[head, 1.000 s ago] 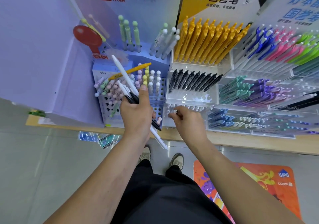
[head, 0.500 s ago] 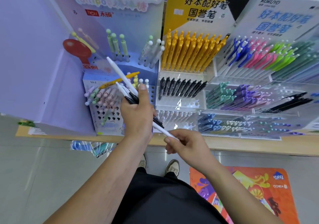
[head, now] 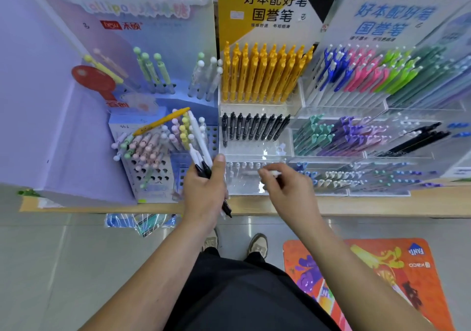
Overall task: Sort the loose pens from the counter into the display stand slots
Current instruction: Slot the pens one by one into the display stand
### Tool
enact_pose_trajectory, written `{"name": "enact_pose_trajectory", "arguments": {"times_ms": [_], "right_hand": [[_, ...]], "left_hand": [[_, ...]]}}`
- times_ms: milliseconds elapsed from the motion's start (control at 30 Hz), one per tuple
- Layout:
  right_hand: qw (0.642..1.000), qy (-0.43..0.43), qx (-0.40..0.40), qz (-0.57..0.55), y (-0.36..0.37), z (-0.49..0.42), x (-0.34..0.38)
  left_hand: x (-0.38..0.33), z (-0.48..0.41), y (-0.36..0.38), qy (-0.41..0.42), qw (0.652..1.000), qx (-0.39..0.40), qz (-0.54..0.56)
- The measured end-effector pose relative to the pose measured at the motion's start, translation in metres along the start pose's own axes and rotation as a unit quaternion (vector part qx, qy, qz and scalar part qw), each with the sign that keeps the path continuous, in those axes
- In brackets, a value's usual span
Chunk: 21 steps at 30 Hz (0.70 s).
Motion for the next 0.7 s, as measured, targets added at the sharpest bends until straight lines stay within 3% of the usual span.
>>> {"name": "enact_pose_trajectory", "arguments": {"times_ms": [100,333,500,600,700], "right_hand": [[0.997,-0.045,0.011,0.068,0.018,-0.008,-0.006],[0.992,-0.045,0.037,0.114,0.041,-0.015,-0.022],[0.985,-0.071,0.058,0.146,0.056,-0.019,-0.02],[0.986,-0.039,0.062,0.152,0.067,-0.023,-0.016],[0.993,0.027,0.073,0.087,0.063,-0.024,-0.024]], "left_hand": [[0.008,0.001,-0.003,-0.002,0.999,0.049,-0.009],[0.024,0.01,-0.019,-0.004,0.988,0.124,-0.094],[0.031,0.012,-0.023,-0.037,0.991,0.116,-0.05],[0.034,0.012,-0.025,-0.05,0.99,0.121,-0.046],[0.036,0.016,-0.028,-0.043,0.988,0.14,-0.048]]}}
Point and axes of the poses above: each hand's wrist, its own z-axis away from the middle knuckle, its own y-axis out of the palm, x = y × z, the point moved 3 cm from there along -z, towards the middle knuckle, and after that the axes turned 12 degrees about -z, right-handed, at the moved point
